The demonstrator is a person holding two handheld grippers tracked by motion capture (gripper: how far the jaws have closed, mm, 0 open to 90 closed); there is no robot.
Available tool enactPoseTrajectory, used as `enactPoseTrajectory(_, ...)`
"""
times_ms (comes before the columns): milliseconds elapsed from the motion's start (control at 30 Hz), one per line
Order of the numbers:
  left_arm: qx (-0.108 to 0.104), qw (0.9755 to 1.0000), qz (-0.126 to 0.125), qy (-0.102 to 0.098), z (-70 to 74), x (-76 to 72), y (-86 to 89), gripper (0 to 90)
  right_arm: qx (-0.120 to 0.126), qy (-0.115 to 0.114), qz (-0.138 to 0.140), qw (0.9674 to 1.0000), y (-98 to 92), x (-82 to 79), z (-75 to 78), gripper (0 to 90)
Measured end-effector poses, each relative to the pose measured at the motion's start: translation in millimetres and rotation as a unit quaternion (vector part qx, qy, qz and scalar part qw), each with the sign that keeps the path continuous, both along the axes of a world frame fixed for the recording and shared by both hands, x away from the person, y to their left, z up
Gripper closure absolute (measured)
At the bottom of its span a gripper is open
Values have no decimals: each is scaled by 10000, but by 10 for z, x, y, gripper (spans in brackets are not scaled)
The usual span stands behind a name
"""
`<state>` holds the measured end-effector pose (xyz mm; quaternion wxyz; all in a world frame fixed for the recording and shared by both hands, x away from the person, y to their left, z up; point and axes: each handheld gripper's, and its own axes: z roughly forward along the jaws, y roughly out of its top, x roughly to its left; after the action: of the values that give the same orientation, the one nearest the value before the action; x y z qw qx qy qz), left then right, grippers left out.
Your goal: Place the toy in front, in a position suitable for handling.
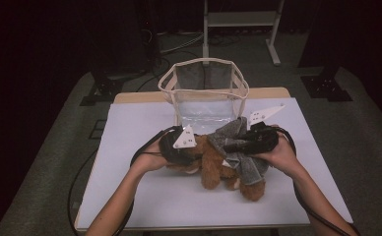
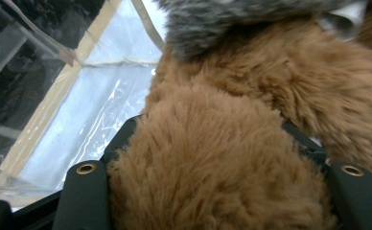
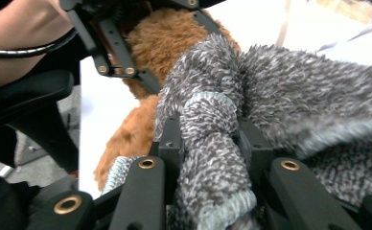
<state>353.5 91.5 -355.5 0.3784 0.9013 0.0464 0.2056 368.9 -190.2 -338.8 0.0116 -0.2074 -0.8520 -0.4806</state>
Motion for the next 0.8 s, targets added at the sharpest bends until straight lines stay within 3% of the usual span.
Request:
enactPoseTrajectory(100, -157, 9997, -178, 37, -96, -74, 42, 347, 19, -57, -52, 10000, 16, 70, 46, 676)
enactPoseTrajectory(167, -239, 9994, -248, 32, -150, -141, 73, 320, -96, -96, -125, 9998, 24, 113, 25, 676)
enactPoseTrajectory(233, -303, 9991, -233, 191, -179, -175, 106, 286, -110, -4, -67, 9999, 41, 124, -34, 677)
enactPoseTrajectory(333, -304, 9982, -268, 440, -168, -215, 164, 191, -205, 11, 80, 9998, 101, 33, -120, 678)
enactPoseTrajectory(467, -666, 9953, -168, 681, -78, -271, 320, 123, -168, -99, 279, 9994, 149, -198, -196, 680)
enactPoseTrajectory(533, -637, 9949, -57, 777, -98, -268, 377, 124, -117, -135, 345, 9992, 142, -318, -216, 680)
enactPoseTrajectory(600, -539, 9929, -109, 1053, -186, -267, 397, 155, -132, -161, 438, 9988, 149, -415, -213, 679)
enactPoseTrajectory(633, -508, 9927, -244, 1064, -243, -292, 394, 197, -156, -190, 506, 9984, 166, -462, -201, 679)
enactPoseTrajectory(700, -573, 9932, -283, 974, -289, -335, 389, 238, -285, -366, 570, 9973, 216, -548, -140, 678)
enactPoseTrajectory(800, -575, 9936, -297, 923, -294, -351, 416, 265, -200, -488, 487, 9974, 188, -549, -71, 676)
